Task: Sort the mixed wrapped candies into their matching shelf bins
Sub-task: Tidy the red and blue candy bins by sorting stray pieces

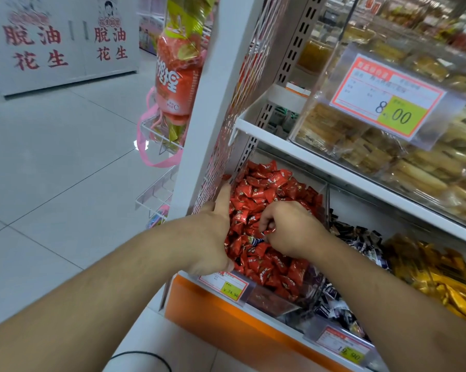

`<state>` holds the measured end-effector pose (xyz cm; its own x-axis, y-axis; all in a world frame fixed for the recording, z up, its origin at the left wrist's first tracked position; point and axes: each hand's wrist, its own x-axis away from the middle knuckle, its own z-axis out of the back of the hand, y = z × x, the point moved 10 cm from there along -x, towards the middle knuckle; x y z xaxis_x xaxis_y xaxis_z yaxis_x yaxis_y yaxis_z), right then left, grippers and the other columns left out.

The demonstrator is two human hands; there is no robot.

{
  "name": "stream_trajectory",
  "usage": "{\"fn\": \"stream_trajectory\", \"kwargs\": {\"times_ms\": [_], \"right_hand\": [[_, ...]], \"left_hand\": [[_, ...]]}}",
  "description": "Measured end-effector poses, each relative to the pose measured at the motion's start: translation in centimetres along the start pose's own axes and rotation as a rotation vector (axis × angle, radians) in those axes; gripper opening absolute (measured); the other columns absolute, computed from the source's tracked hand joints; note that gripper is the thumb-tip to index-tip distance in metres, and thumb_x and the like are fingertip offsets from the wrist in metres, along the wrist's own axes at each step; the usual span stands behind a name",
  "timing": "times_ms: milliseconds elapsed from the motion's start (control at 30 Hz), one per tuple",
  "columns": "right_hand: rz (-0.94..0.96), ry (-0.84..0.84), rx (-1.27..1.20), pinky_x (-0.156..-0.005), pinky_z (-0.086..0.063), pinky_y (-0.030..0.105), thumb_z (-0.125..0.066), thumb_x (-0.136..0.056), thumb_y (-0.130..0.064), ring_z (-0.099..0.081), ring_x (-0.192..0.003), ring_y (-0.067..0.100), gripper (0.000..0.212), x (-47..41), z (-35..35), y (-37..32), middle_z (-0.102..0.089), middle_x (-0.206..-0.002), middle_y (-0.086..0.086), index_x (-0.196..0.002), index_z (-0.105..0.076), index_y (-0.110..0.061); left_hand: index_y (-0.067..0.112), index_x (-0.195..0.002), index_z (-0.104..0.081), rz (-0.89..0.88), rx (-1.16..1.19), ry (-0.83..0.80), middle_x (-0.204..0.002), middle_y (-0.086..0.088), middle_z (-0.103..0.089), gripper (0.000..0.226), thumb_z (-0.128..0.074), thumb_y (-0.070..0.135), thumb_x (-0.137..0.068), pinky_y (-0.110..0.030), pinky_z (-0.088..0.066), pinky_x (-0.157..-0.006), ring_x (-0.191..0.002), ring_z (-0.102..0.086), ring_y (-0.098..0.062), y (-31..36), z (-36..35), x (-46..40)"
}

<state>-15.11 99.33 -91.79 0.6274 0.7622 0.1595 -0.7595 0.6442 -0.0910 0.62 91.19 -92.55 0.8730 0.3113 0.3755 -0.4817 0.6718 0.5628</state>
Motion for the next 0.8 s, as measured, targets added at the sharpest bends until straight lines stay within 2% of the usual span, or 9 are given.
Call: {"fn": "stream_trajectory", "kwargs": {"times_ms": [133,167,233,300,433,533,667,733,800], "right_hand": [[-0.001,0.029,-0.013,-0.074,-0.063,0.038,-0.070,-0.080,-0.005,-0.066,-0.079,0.007,0.026,0.2,0.3,-0.4,-0.067,-0.076,-0.015,-0.068,-0.071,-0.027],[-0.002,0.031,-0.007,-0.074,-0.063,0.038,-0.069,-0.079,-0.005,-0.065,-0.079,0.007,0.026,0.3,0.4,-0.5,-0.067,-0.076,-0.016,-0.067,-0.070,-0.027],[-0.004,0.032,-0.013,-0.074,-0.063,0.039,-0.068,-0.078,-0.006,-0.065,-0.079,0.007,0.025,0.4,0.4,-0.5,-0.067,-0.077,-0.016,-0.068,-0.070,-0.028],[0.002,0.036,-0.055,-0.072,-0.063,0.039,-0.066,-0.076,-0.007,-0.066,-0.078,0.008,0.023,0.7,0.7,-0.6,-0.068,-0.077,-0.015,-0.069,-0.069,-0.029],[0.054,0.079,-0.187,-0.074,-0.064,0.036,-0.068,-0.083,-0.009,-0.072,-0.081,0.012,0.021,2.3,2.8,-1.1,-0.073,-0.089,-0.014,-0.074,-0.069,-0.028],[0.059,0.139,-0.305,-0.080,-0.062,0.031,-0.070,-0.087,-0.014,-0.073,-0.094,0.013,0.018,3.9,4.5,-0.8,-0.073,-0.098,-0.020,-0.077,-0.070,-0.029],[0.023,0.194,-0.512,-0.088,-0.050,0.019,-0.073,-0.089,-0.014,-0.066,-0.102,-0.007,0.017,5.9,5.7,0.1,-0.073,-0.102,-0.028,-0.079,-0.071,-0.028],[0.001,0.228,-0.636,-0.083,-0.054,0.022,-0.073,-0.091,-0.012,-0.070,-0.092,0.001,0.018,6.9,6.4,0.6,-0.075,-0.100,-0.022,-0.080,-0.072,-0.027],[-0.037,0.261,-0.750,-0.068,-0.052,0.027,-0.072,-0.094,-0.012,-0.066,-0.070,0.018,0.015,8.1,7.1,1.5,-0.076,-0.087,-0.009,-0.084,-0.072,-0.023]], "left_hand": [[0.033,-0.144,0.046,-0.006,-0.010,0.002,-0.171,-0.003,0.008,0.134,-0.076,0.037,-0.090,-0.018,-0.037,-0.051,-0.133,-0.053,-0.029,0.1,0.0,0.0],[0.033,-0.144,0.046,-0.006,-0.011,0.002,-0.171,-0.002,0.010,0.133,-0.076,0.037,-0.091,-0.018,-0.039,-0.054,-0.133,-0.053,-0.029,0.1,0.0,0.0],[0.032,-0.145,0.045,-0.005,-0.005,0.007,-0.171,-0.002,0.011,0.132,-0.076,0.036,-0.091,-0.022,-0.046,-0.069,-0.138,-0.049,-0.029,0.1,0.1,0.0],[0.031,-0.145,0.045,-0.005,-0.008,0.010,-0.171,-0.002,0.011,0.132,-0.076,0.036,-0.091,-0.026,-0.045,-0.077,-0.143,-0.043,-0.029,0.1,0.1,0.0],[0.030,-0.145,0.045,0.002,-0.004,-0.004,-0.171,-0.001,0.011,0.133,-0.076,0.034,-0.091,-0.024,-0.045,-0.070,-0.141,-0.045,-0.029,0.2,0.1,0.0],[0.031,-0.145,0.046,0.003,-0.008,-0.004,-0.171,0.000,0.009,0.133,-0.076,0.035,-0.091,-0.026,-0.045,-0.078,-0.141,-0.045,-0.029,0.3,0.1,-0.1],[0.031,-0.144,0.047,-0.007,-0.017,-0.008,-0.171,0.000,0.010,0.134,-0.076,0.035,-0.091,-0.026,-0.045,-0.084,-0.144,-0.041,-0.028,0.5,0.1,0.1],[0.033,-0.144,0.047,-0.008,-0.025,-0.008,-0.171,-0.001,0.009,0.134,-0.077,0.036,-0.090,-0.027,-0.044,-0.089,-0.145,-0.040,-0.028,0.5,0.2,0.1],[0.033,-0.144,0.047,-0.008,-0.027,-0.010,-0.171,-0.002,0.008,0.135,-0.077,0.037,-0.090,-0.031,-0.044,-0.097,-0.147,-0.038,-0.029,0.5,0.2,0.2]]}}
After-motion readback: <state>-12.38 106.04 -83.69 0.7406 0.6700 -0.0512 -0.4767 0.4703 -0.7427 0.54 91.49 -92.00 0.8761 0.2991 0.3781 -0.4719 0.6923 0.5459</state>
